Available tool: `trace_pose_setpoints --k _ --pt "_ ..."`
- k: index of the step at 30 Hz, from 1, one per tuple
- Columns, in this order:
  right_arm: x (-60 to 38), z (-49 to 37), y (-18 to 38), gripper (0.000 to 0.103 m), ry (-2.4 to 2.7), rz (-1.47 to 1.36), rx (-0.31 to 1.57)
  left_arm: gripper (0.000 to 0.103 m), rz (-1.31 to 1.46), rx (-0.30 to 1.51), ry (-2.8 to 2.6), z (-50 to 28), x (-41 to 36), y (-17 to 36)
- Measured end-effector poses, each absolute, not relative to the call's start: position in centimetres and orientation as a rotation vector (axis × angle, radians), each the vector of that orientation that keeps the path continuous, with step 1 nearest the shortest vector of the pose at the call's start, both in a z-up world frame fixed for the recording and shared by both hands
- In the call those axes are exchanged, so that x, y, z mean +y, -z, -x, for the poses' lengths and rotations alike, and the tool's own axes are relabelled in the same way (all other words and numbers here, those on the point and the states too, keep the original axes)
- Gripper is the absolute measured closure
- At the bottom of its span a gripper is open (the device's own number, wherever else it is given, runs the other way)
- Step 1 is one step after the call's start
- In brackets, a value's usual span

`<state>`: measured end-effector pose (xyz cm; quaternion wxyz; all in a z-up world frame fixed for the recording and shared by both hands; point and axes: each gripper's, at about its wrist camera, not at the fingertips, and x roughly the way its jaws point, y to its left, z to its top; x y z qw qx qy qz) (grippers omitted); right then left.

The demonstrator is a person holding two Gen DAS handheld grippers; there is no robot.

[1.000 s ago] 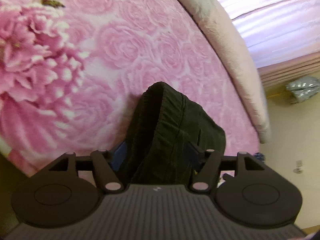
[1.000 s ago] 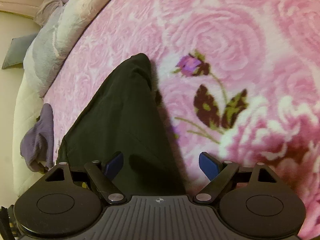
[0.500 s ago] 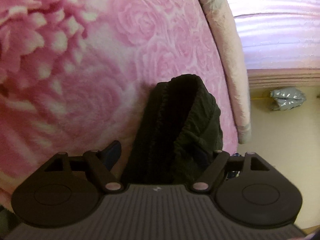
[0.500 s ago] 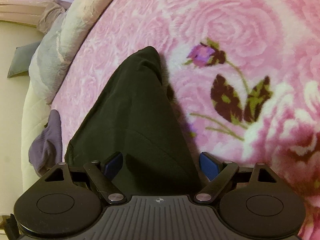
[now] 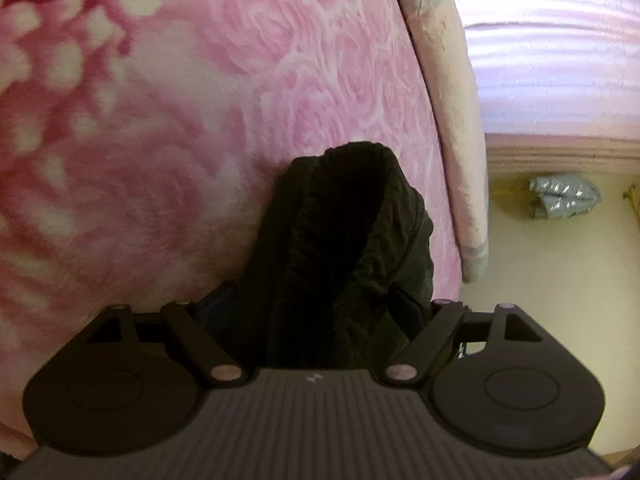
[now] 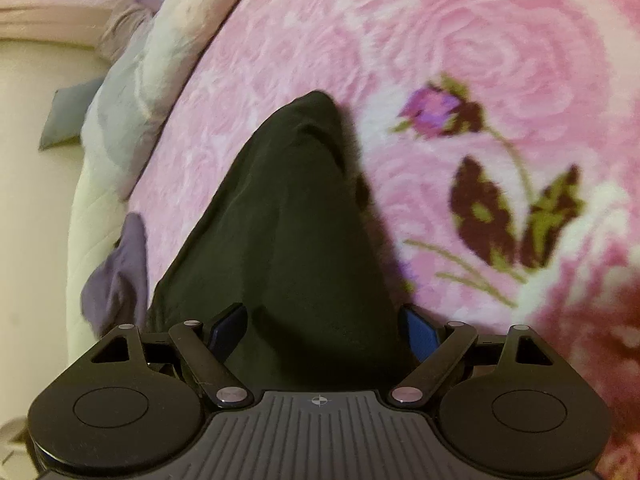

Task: Fold clothes
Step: 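Lift the folded trousers with both tools and carry them toward the navy garment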

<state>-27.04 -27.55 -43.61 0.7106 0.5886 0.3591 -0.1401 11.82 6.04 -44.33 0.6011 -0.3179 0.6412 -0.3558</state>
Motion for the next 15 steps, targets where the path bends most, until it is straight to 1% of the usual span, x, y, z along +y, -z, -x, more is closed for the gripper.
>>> trace_pose_setpoints --k 1,3,4,5,7,8,10,13,15 --pt "-27.6 26.7 43.8 0.017 0.291 -1.296 0.805 0.029 0.734 1.488 0.828 -11.9 5.9 44.3" --pt "-27.7 25.9 44.1 0.018 0.247 -1.282 0.812 0.036 0.727 1.494 0.835 -12.1 5.6 44.3" --pt "-27.8 25.6 44.3 0.018 0.236 -1.279 0.811 0.037 0.724 1.497 0.839 -12.1 5.5 44.3" --pt "-27.8 25.3 44.5 0.02 0.229 -1.275 0.813 0.04 0.732 1.494 0.84 -12.2 5.6 44.3" --pt "-27.9 24.8 44.7 0.039 0.228 -1.265 0.82 0.044 0.721 1.488 0.847 -12.3 5.7 44.0" --pt "-27.9 24.7 44.8 0.043 0.228 -1.26 0.824 0.046 0.71 1.484 0.852 -12.2 5.8 43.8" --pt "-27.8 24.9 44.6 0.06 0.233 -1.252 0.829 0.049 0.698 1.47 0.855 -12.2 5.9 43.1" --pt "-27.4 25.3 43.6 0.075 0.238 -1.245 0.815 0.054 0.666 1.461 0.864 -12.0 5.8 42.0" --pt "-27.1 25.5 42.7 0.079 0.239 -1.244 0.803 0.056 0.65 1.456 0.871 -12.0 5.7 41.2"
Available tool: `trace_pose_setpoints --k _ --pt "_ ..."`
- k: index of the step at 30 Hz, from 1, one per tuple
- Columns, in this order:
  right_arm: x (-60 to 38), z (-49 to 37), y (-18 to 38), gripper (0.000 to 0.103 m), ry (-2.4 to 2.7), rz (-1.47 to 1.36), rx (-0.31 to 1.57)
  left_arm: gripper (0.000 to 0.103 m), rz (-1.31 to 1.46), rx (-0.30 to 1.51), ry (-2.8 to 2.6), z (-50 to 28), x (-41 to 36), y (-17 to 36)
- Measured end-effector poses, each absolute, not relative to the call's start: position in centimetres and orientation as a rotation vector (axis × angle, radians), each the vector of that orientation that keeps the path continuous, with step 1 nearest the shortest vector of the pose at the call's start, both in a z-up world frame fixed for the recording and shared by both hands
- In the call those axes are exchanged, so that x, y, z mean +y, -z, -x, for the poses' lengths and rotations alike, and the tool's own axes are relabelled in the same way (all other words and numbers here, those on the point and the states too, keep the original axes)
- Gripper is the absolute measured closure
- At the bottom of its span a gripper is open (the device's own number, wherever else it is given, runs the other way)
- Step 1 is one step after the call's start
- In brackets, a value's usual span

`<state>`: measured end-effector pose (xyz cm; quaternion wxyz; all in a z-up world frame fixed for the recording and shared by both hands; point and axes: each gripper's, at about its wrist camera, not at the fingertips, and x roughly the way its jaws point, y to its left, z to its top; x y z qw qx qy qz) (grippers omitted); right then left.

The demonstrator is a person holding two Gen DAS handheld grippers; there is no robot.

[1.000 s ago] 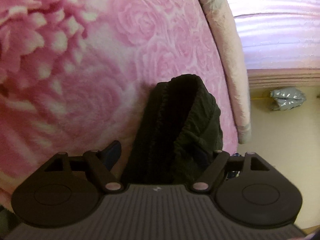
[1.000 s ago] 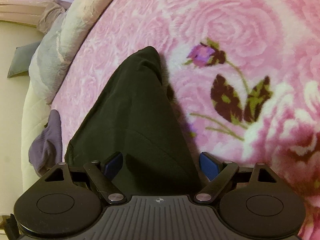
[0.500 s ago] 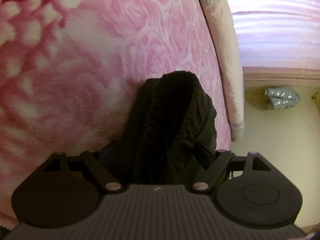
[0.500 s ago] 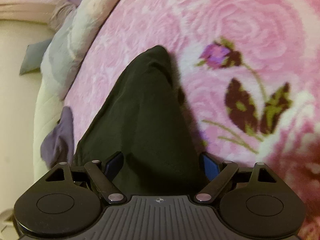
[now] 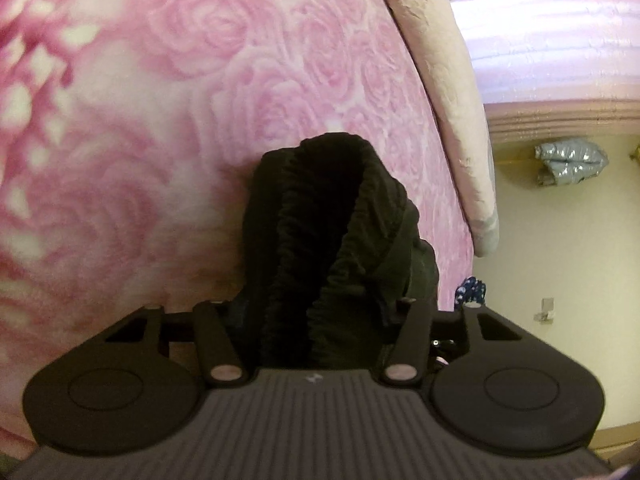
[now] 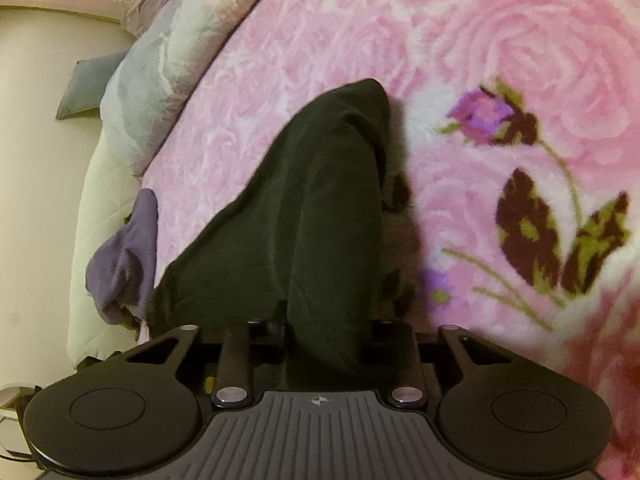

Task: Fold clothes
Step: 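Lift the folded trousers with both tools and carry them toward the navy garment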

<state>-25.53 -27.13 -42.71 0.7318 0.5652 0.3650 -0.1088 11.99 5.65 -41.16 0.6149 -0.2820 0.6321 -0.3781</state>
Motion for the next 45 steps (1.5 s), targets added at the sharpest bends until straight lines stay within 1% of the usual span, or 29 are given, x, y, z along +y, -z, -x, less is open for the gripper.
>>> trace_pose_setpoints --k 5,12,19,22,25,29,32,36,41,45 --pt "-26.8 26.9 40.2 0.08 0.264 -1.265 0.763 0.058 0.63 1.442 0.907 -12.7 4.5 38.3" --pt "-27.9 31.3 34.7 0.08 0.405 -1.308 0.657 0.058 0.566 1.453 1.022 -14.2 -1.5 32.6" --pt "-30.3 40.0 28.1 0.08 0.578 -1.327 0.459 0.058 0.448 1.447 1.206 -13.7 -12.0 26.0" --pt "-31.3 44.6 25.7 0.08 0.663 -1.332 0.358 0.058 0.38 1.457 1.304 -11.4 -18.2 24.0" --pt "-33.1 50.0 23.8 0.08 0.763 -1.34 0.253 0.058 0.297 1.472 1.421 -7.4 -25.6 22.6" --pt "-37.3 57.3 22.5 0.08 0.869 -1.352 0.153 0.058 0.213 1.486 1.519 -1.3 -34.7 22.3" --pt "-42.2 62.6 22.4 0.08 0.918 -1.364 0.108 0.058 0.177 1.498 1.542 4.8 -38.6 23.6" --pt "-50.6 68.9 22.2 0.08 0.962 -1.359 0.074 0.058 0.173 1.493 1.548 9.2 -45.1 24.8" --pt "-60.5 72.7 22.8 0.08 0.97 -1.339 0.039 0.058 0.17 1.465 1.559 11.8 -53.7 25.7" --pt "-67.1 74.6 24.5 0.08 0.964 -1.343 0.023 0.058 0.156 1.46 1.515 11.4 -57.7 26.7"
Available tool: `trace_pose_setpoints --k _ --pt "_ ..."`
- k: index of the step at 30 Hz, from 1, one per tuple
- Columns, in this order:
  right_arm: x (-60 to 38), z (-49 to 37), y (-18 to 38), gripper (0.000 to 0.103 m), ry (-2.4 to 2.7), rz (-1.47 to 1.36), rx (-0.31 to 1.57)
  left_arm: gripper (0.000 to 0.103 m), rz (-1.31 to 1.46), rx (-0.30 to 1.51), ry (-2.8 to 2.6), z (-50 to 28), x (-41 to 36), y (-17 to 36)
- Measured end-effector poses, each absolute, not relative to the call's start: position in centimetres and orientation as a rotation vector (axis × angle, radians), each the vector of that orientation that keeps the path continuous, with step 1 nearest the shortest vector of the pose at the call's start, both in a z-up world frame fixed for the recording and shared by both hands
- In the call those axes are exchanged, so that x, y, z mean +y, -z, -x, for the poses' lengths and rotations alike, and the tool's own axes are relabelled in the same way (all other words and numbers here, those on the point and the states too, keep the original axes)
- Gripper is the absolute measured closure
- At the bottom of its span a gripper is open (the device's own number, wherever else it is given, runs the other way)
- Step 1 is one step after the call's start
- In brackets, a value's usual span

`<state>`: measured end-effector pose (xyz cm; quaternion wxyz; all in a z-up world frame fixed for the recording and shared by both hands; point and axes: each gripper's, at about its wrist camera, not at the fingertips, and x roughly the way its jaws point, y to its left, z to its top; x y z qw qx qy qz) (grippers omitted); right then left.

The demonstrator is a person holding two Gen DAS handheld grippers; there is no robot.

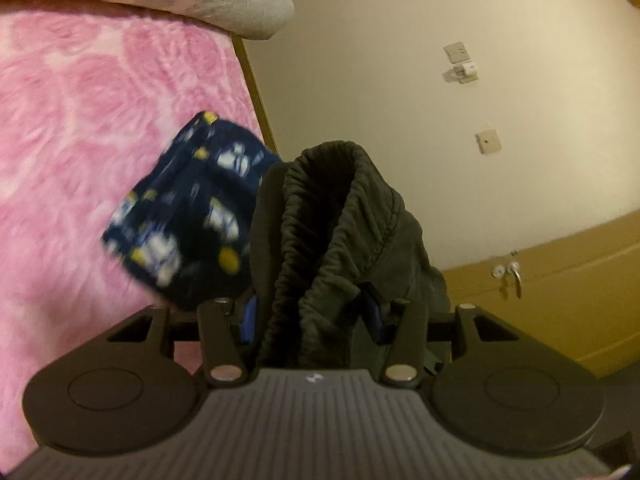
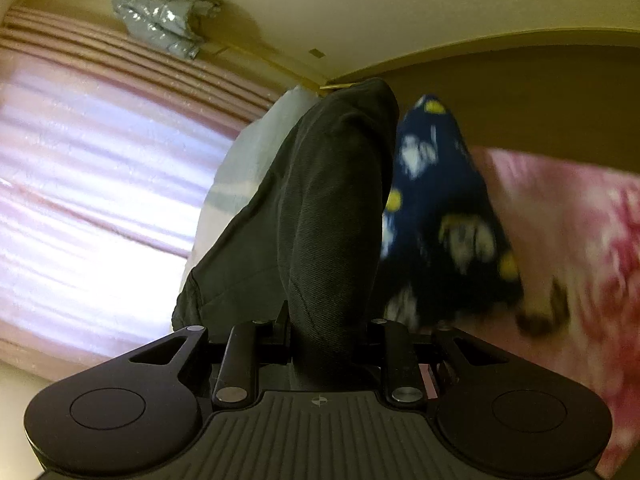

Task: Fold clothes
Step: 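Lift the folded trousers with both tools and carry them toward the navy garment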

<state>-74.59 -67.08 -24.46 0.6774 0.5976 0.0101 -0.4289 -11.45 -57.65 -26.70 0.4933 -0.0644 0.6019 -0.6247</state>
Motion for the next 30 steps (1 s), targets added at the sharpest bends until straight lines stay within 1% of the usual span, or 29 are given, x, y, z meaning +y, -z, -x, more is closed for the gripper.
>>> trace_pose_setpoints --k 9,14,16,17,18,19,21,24,26,28,29,30 --pt "-76.0 75.8 30.0 0.08 0.94 -1.414 0.03 0.058 0.098 1.491 1.417 8.8 -65.4 30.7" --pt "-78.4 76.1 32.5 0.08 0.949 -1.438 0.037 0.058 0.075 1.51 1.399 7.7 -68.5 33.1" --pt "-79.0 76.0 33.5 0.079 0.958 -1.449 0.041 0.056 0.063 1.518 1.377 7.2 -69.4 34.4" --pt "-79.3 76.0 34.1 0.077 0.962 -1.455 0.043 0.055 0.057 1.523 1.36 6.8 -69.8 35.1" --pt "-79.5 75.8 34.6 0.068 0.974 -1.462 0.047 0.054 0.044 1.521 1.343 6.6 -70.1 35.6" --pt "-79.6 75.6 35.0 0.056 0.995 -1.469 0.055 0.052 0.03 1.518 1.328 6.5 -70.4 36.1" --pt "-79.7 75.2 35.5 0.046 1.035 -1.469 0.067 0.05 -0.004 1.495 1.313 6.4 -70.7 36.3" --pt "-78.5 74.5 34.3 0.045 1.104 -1.379 0.106 0.045 -0.016 1.468 1.313 6.1 -70.1 35.5" --pt "-77.1 74.4 33.4 0.045 1.179 -1.316 0.134 0.044 -0.015 1.44 1.303 5.7 -69.0 34.6" --pt "-75.4 74.5 32.3 0.045 1.244 -1.268 0.146 0.044 -0.003 1.373 1.263 5.2 -67.3 33.3" --pt "-74.5 74.6 31.8 0.045 1.274 -1.247 0.149 0.045 -0.008 1.334 1.233 4.9 -66.4 32.5" --pt "-73.6 74.7 31.3 0.045 1.305 -1.225 0.152 0.049 -0.018 1.292 1.2 4.7 -65.5 31.7"
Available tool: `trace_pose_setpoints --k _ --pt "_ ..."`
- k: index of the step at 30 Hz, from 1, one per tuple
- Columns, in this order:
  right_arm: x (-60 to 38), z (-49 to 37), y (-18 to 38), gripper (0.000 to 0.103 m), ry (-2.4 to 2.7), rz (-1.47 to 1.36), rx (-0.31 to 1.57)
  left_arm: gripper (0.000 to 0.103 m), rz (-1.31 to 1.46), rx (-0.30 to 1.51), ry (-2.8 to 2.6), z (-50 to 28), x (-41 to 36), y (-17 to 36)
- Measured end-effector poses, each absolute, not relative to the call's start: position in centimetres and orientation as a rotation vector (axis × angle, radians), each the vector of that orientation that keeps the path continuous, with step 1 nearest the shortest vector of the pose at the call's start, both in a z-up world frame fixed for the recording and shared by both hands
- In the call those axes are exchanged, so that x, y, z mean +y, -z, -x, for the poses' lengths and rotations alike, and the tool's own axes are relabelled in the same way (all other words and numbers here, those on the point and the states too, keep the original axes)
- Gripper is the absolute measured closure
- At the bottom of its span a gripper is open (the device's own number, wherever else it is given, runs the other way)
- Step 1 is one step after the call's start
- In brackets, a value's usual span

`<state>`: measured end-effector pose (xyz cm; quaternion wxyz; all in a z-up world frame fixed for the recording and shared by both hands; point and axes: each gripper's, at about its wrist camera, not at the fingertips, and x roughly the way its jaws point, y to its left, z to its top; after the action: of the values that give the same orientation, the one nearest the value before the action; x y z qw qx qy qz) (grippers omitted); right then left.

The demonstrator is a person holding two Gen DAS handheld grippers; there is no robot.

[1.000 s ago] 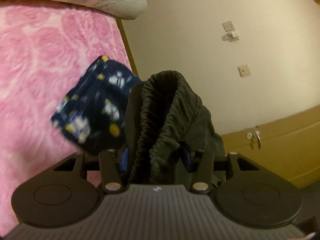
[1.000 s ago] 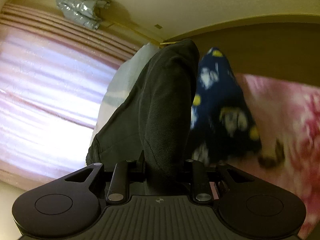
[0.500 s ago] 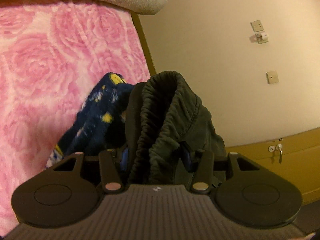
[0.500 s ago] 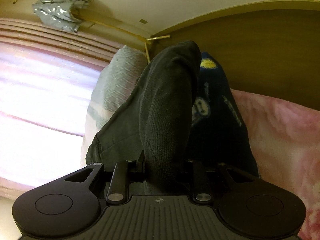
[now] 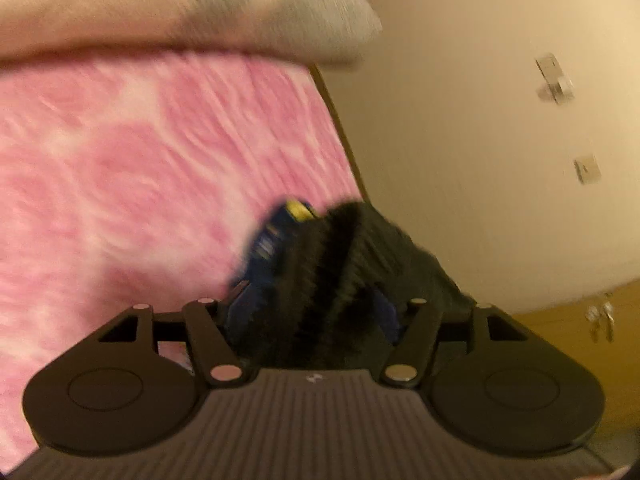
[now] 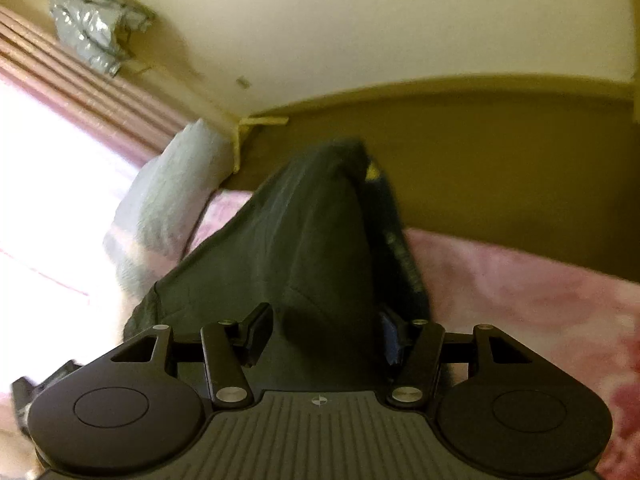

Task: Fold clothes
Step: 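Lift the folded trousers with both tools and carry them toward the navy garment, then lower the trousers onto the folded navy garment and open both tools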

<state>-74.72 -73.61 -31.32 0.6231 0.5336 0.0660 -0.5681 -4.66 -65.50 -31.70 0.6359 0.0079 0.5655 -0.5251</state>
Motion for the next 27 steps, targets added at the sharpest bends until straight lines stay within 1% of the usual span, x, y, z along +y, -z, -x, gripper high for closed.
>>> trace_pose_setpoints --k 1,2,3,4,6,7,8,9,10,14,17,20,23,25,27 --pt "-72.7 74.6 30.8 0.045 1.332 -1.199 0.162 0.053 -0.041 1.242 1.19 4.6 -64.7 30.8" --pt "-71.8 74.3 30.3 0.045 1.355 -1.165 0.182 0.068 -0.073 1.19 1.212 4.9 -63.9 29.8" --pt "-70.9 74.0 29.9 0.045 1.378 -1.13 0.203 0.079 -0.109 1.155 1.244 5.6 -63.3 29.0" --pt "-70.0 73.6 29.4 0.045 1.396 -1.09 0.228 0.082 -0.146 1.126 1.277 6.4 -62.8 28.2" --pt "-69.1 72.0 28.6 0.045 1.404 -0.991 0.292 0.091 -0.228 1.079 1.346 8.6 -62.4 27.4" --pt "-68.7 71.0 28.4 0.047 1.4 -0.944 0.332 0.091 -0.27 1.055 1.38 9.7 -62.2 27.1" --pt "-68.3 69.9 28.5 0.051 1.39 -0.902 0.382 0.091 -0.314 1.022 1.404 10.9 -62.0 27.0" --pt "-67.9 68.9 28.6 0.065 1.379 -0.865 0.429 0.091 -0.363 0.998 1.403 11.8 -62.1 27.5" --pt "-67.6 68.0 28.7 0.07 1.365 -0.835 0.472 0.091 -0.412 0.978 1.396 12.6 -62.3 28.1" --pt "-66.8 66.3 30.7 0.07 1.349 -0.771 0.583 0.093 -0.535 0.911 1.33 13.6 -62.8 31.4" --pt "-67.0 66.1 33.0 0.069 1.343 -0.761 0.625 0.092 -0.521 0.922 1.305 13.3 -63.4 33.2" --pt "-68.3 66.2 34.5 0.069 1.337 -0.772 0.652 0.097 -0.529 0.91 1.283 13.1 -64.1 34.0" --pt "-68.7 66.7 33.8 0.069 1.319 -0.798 0.676 0.097 -0.534 0.931 1.261 13.0 -64.7 33.9" --pt "-68.9 66.7 32.8 0.069 1.297 -0.809 0.706 0.098 -0.52 0.945 1.24 13.1 -65.0 32.8" --pt "-69.9 66.8 31.2 0.069 1.292 -0.818 0.692 0.097 -0.514 0.926 1.24 13.3 -65.2 31.3"
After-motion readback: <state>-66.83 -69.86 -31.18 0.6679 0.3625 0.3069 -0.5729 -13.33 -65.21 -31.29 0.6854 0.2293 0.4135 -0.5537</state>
